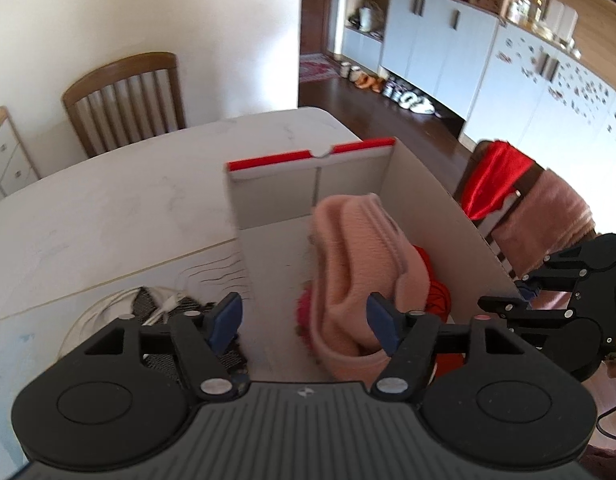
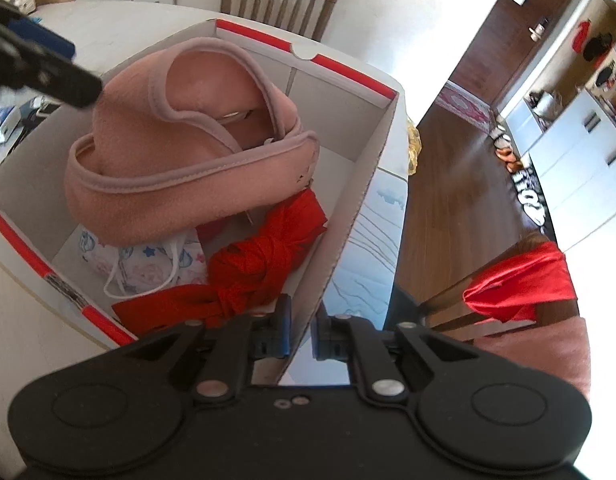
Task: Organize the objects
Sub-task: 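Move the left gripper back to the black dotted gloves and cable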
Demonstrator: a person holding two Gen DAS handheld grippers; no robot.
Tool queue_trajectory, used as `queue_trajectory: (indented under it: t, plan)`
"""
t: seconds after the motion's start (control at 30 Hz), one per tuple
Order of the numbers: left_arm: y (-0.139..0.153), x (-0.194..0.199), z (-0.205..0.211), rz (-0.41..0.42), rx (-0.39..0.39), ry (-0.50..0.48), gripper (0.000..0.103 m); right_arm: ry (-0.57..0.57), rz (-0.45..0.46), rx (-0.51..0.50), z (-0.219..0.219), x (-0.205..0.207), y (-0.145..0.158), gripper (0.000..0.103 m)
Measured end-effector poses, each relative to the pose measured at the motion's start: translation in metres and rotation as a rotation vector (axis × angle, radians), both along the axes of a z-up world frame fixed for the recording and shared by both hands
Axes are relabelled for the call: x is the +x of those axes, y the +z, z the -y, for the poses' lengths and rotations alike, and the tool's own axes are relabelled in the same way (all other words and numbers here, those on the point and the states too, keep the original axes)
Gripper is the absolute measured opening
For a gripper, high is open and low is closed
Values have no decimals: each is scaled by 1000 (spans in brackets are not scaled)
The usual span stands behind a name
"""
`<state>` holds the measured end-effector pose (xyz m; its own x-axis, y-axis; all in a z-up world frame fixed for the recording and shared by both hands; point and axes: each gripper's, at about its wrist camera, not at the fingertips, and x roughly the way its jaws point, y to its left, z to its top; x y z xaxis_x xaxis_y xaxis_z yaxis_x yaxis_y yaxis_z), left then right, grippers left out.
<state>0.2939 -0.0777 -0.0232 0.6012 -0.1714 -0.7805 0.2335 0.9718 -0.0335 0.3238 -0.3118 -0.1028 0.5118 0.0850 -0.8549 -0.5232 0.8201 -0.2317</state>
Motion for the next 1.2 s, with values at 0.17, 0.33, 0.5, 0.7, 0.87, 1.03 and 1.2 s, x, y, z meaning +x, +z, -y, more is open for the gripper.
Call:
queue_trajectory:
  t: [0.17,0.33,0.5,0.7,0.87,1.03,1.2]
  plan:
    - [13,-13,-31,25,-1,46,76,21,7,-19,0,0,1,9]
    - [15,-19,-72,22,12,87,84,12,-4,-18,-3,2,2,9]
    - [0,-19,-107,-4,39,95,86,-3,-14,-25,-4,3,1,9]
    - [-23,-14,-131,2,92,13,101,-30,-19,-54,-9,5,0,10]
    - [-41,-4,-147,4,82,-70,101,-49,-17,-94,-16,4,-2,12]
    - [-62,11,-152,-21,112,-177,101,-73,-23,-116,-20,6,-3,13]
    - [-80,29,-156,-53,108,-236,101,-77,-35,-123,-19,8,-5,13]
